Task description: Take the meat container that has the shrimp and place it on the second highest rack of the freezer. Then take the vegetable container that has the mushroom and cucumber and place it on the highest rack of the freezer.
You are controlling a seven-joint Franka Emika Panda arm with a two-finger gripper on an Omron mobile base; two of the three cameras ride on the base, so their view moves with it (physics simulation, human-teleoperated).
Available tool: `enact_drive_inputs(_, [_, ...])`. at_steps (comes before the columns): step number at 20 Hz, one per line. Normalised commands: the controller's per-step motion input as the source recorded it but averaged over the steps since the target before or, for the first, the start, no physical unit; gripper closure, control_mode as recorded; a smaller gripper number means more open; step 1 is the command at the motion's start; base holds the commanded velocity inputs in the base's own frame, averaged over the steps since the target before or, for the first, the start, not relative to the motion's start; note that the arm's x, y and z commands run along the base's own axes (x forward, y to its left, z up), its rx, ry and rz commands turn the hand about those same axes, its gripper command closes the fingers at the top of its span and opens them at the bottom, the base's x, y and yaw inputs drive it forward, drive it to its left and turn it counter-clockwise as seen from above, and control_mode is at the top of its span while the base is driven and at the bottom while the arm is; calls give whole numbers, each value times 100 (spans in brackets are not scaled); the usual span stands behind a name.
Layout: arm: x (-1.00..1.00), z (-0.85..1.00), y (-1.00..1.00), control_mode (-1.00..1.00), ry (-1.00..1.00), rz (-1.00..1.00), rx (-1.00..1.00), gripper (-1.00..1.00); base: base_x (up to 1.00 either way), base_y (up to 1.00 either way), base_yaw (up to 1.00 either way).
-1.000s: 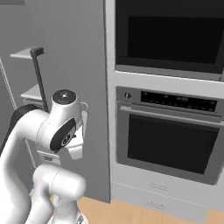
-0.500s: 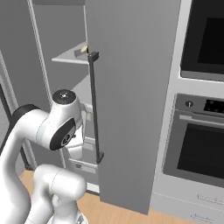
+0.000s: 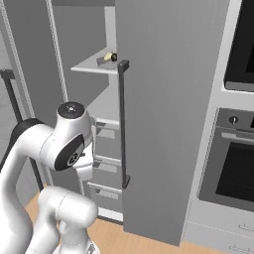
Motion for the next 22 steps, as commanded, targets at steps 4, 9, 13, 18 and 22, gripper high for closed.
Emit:
enact_drive_inputs(4, [26,0,8,-100,-5,0,0,100,0,0,0])
enact_drive_inputs(9, [58,-2,41,-100,-1,0,0,100,0,0,0])
enact_drive_inputs(13, [78,-1,47,-100,0,0,0,100,0,0,0])
enact_drive_inputs(18, [62,0,26,-100,0,-8,0,100,0,0,0])
enact_drive_inputs(22, [46,0,19,-100,0,-12,0,100,0,0,0])
